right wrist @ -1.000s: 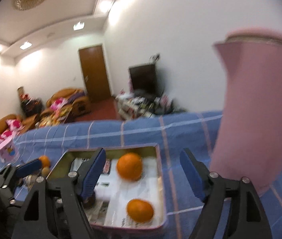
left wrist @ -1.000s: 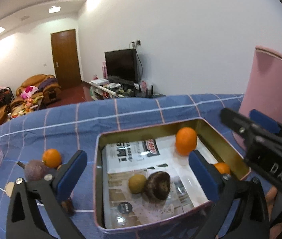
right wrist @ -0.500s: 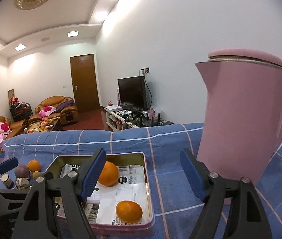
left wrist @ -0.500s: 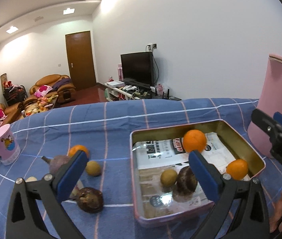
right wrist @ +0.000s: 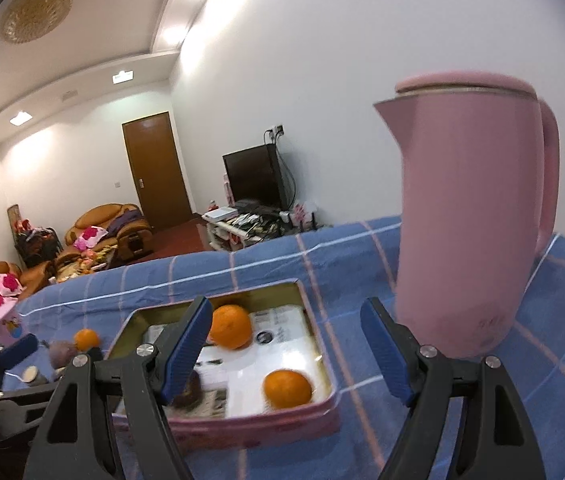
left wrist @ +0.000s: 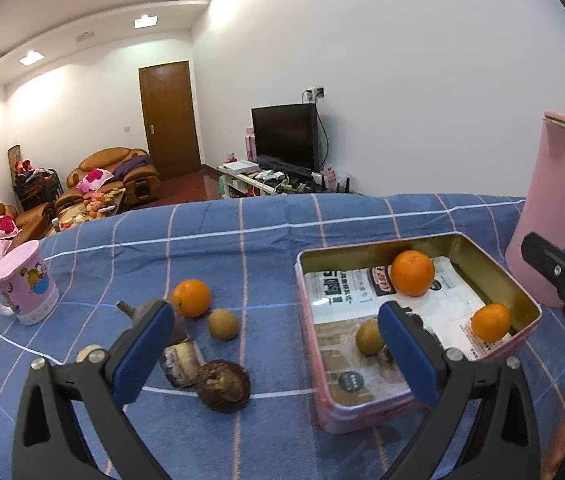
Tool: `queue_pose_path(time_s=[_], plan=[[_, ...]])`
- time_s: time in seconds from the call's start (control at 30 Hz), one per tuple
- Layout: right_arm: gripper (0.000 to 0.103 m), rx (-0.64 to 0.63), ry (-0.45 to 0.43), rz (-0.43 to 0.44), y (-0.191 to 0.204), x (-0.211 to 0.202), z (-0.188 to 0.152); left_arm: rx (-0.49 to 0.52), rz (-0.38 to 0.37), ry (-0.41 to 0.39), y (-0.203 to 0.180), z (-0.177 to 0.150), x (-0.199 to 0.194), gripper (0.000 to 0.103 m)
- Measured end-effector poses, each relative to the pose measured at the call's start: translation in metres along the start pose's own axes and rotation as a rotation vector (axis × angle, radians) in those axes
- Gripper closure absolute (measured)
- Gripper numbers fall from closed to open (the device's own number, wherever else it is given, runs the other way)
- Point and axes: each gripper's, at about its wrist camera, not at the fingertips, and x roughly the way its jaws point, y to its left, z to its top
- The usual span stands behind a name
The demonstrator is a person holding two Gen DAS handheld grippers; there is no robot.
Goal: Organize fruits
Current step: 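Move both open grippers away from the tin toward the loose fruits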
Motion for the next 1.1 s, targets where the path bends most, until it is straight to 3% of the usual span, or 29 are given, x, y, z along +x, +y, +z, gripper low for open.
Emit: queue_pose_path(time_s=[0.67, 1.1], plan=[[0.025, -0.041, 0.043, 0.05, 0.06, -0.009, -0.017, -0.027, 0.03, 0.044, 0.064, -0.01, 0.0, 0.0], [0.025, -0.216, 0.098, 0.155, 0.14, -0.009, -0.038, -0.071, 0.123, 0.107, 0.145, -0.014, 0.013, 0.0]])
